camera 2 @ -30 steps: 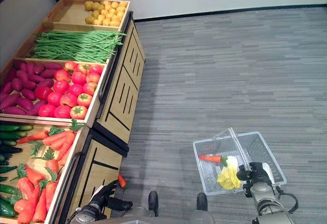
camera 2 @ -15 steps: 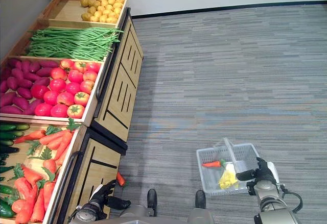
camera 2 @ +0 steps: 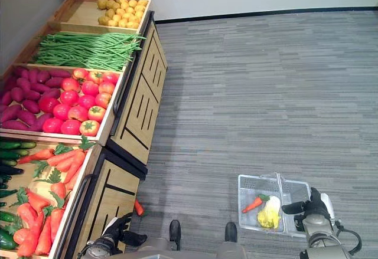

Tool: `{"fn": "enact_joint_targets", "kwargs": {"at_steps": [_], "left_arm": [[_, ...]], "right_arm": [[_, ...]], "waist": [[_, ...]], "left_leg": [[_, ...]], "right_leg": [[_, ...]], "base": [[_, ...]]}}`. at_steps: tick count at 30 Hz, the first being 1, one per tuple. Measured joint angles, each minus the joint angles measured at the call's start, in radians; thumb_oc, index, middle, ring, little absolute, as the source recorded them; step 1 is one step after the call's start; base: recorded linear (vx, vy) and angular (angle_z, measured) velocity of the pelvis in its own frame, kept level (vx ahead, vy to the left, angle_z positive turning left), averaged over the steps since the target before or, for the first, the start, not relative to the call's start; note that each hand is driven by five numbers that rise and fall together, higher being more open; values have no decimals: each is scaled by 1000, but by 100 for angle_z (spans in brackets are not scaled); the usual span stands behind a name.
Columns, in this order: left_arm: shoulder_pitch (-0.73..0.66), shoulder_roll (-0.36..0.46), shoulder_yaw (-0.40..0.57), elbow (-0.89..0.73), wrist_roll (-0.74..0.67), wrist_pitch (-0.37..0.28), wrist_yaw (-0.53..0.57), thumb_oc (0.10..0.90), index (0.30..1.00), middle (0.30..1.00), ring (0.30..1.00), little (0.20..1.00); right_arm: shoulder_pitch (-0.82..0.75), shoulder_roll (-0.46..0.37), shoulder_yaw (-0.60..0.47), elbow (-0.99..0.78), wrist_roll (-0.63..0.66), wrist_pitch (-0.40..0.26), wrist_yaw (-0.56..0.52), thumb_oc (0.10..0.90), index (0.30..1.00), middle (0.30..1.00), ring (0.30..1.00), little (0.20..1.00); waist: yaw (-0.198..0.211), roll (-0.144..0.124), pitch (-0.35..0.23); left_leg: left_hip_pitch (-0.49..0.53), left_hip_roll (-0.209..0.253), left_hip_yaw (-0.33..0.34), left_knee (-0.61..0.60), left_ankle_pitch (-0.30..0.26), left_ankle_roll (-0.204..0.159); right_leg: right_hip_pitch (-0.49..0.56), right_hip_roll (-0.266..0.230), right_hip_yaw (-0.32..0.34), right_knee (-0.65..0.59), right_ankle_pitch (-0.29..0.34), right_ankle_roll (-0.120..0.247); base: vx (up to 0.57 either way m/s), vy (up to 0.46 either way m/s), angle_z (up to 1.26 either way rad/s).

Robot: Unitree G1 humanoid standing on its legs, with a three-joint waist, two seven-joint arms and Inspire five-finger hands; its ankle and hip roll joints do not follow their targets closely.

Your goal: Get the vegetables into the basket

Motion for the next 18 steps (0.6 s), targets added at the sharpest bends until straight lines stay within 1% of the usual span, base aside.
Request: {"fn": "enact_joint_targets", "kwargs": {"at_steps": [1,2,3,4,5,6,7,8,9,11,15,18], "left_arm": [[3,-1,0,9,0,1,0,900,1000,1000,1000,1000],[10,-1,19,25,1,1,-1,900,1000,1000,1000,1000],[18,1,44,38,1,3,-2,900,1000,1000,1000,1000],[32,6,50,39,2,3,-2,900,1000,1000,1000,1000],[38,11,62,45,2,3,-2,900,1000,1000,1000,1000],[47,20,80,48,2,3,-2,900,1000,1000,1000,1000],[53,26,87,54,4,4,-4,900,1000,1000,1000,1000],[53,29,83,64,11,4,-3,900,1000,1000,1000,1000],[62,34,80,77,21,6,-3,900,1000,1000,1000,1000],[75,36,82,96,21,9,-3,900,1000,1000,1000,1000],[96,35,88,130,20,24,1,900,1000,1000,1000,1000],[97,32,87,155,18,27,1,900,1000,1000,1000,1000]], "right_arm": [[26,27,1,-11,11,-4,13,900,1000,1000,1000,1000],[79,80,3,-46,39,-17,25,900,1000,1000,1000,1000],[133,133,13,-77,39,-17,49,900,1000,1000,1000,1000],[189,174,46,-123,40,-18,61,900,1000,1000,1000,1000],[261,229,74,-190,41,-23,83,900,1000,1000,1000,1000],[292,269,99,-209,41,-27,106,900,1000,1000,1000,1000],[308,282,119,-207,41,-26,138,900,1000,1000,1000,1000],[320,284,119,-205,42,-34,145,900,1000,1000,1000,1000],[333,292,119,-185,45,-44,156,900,1000,1000,1000,1000],[342,300,117,-165,67,-55,169,900,1000,1000,1000,1000],[335,314,109,-77,70,-69,181,900,1000,1000,1000,1000],[328,316,97,-6,56,-65,174,900,1000,1000,1000,1000]], "waist": [[-1,-1,-1],[-1,-16,-17],[2,-30,-40],[-1,-43,-52],[-3,-62,-63],[-1,-68,-81],[-2,-82,-89],[-4,-87,-95],[-4,-100,-113],[-4,-111,-130],[-5,-120,-152],[-3,-119,-157]], "left_leg": [[0,0,0,0,0,0],[4,3,-6,0,-1,-1],[4,5,-9,0,-3,-4],[8,5,-16,0,-5,-5],[12,3,-27,0,-5,-5],[14,3,-28,0,-7,-7],[14,0,-23,0,-15,-3],[16,-3,-23,0,-16,0],[17,-7,-22,0,-22,-1],[19,-8,-19,-1,-27,-1],[25,-12,-15,-1,-23,5],[27,-17,-15,-1,-24,6]], "right_leg": [[1,0,-1,0,0,1],[8,4,-8,0,-1,-4],[10,6,-11,0,-2,-9],[16,6,-15,0,-2,-11],[24,6,-22,1,-4,-13],[24,6,-24,1,-8,-14],[23,2,-24,0,-8,-12],[24,-2,-22,0,-10,-9],[24,-6,-19,0,-16,-2],[24,-8,-17,0,-18,-4],[28,-12,-12,0,-17,-4],[29,-16,-12,0,-17,-4]], "base": [[18,3,8],[9,12,7],[8,24,12],[6,21,17],[12,34,16],[13,38,8],[16,51,-2],[14,53,-6],[13,39,-3],[19,40,-5],[9,47,-3],[-4,41,1]]}}
